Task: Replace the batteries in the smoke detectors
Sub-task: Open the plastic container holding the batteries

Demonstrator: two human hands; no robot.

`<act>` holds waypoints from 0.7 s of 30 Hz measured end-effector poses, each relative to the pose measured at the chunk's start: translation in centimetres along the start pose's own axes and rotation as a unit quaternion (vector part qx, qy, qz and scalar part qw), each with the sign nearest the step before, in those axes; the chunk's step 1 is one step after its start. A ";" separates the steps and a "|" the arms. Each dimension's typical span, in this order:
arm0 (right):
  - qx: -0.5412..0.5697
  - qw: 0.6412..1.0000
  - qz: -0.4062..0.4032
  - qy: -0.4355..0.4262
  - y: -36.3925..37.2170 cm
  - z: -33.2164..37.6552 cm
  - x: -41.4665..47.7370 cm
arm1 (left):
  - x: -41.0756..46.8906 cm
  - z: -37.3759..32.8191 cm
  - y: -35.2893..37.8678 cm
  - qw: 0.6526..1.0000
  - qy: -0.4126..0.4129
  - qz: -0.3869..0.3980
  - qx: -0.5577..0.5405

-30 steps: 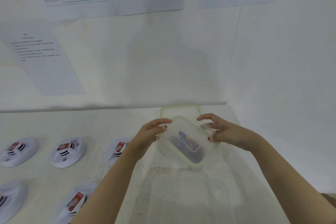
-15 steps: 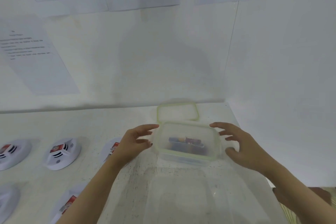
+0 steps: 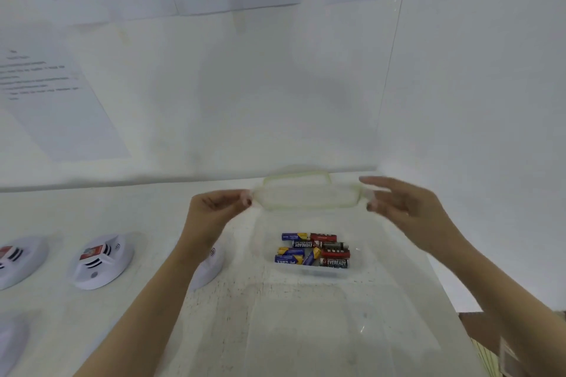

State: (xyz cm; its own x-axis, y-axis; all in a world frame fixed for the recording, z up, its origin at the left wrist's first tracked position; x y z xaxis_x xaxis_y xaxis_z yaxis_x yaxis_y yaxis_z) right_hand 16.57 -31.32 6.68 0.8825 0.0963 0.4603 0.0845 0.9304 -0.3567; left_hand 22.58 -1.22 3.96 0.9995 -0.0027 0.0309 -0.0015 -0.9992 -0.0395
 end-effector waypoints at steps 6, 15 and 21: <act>0.019 0.993 -0.085 0.083 -0.2 -3.9 6.1 | 4.9 0.2 0.8 0.997 -0.064 -0.042 -0.005; 0.003 0.963 -0.105 0.247 2.1 -12.9 8.4 | 9.8 5.6 2.4 0.978 -0.204 -0.039 0.018; 0.001 0.963 -0.073 0.261 3.1 -13.7 7.3 | 9.2 7.4 2.2 0.972 -0.225 -0.062 0.037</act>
State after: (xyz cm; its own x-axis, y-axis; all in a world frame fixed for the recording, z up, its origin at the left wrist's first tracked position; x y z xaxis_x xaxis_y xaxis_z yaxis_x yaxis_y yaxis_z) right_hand 29.62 -32.63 -2.20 0.9736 -0.2260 0.0334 0.2248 0.9214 -0.3170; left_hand 32.00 -3.15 -3.29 0.9044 0.1510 -0.3990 0.1046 -0.9852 -0.1359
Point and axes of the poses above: each hand's wrist, its own x-axis towards the middle knuckle, its own y-axis out of the palm, z = x × y, the point moved 10 cm from there along x, towards the middle knuckle, and after that the axes turned 10 degrees about -y, right-handed, at the moved point
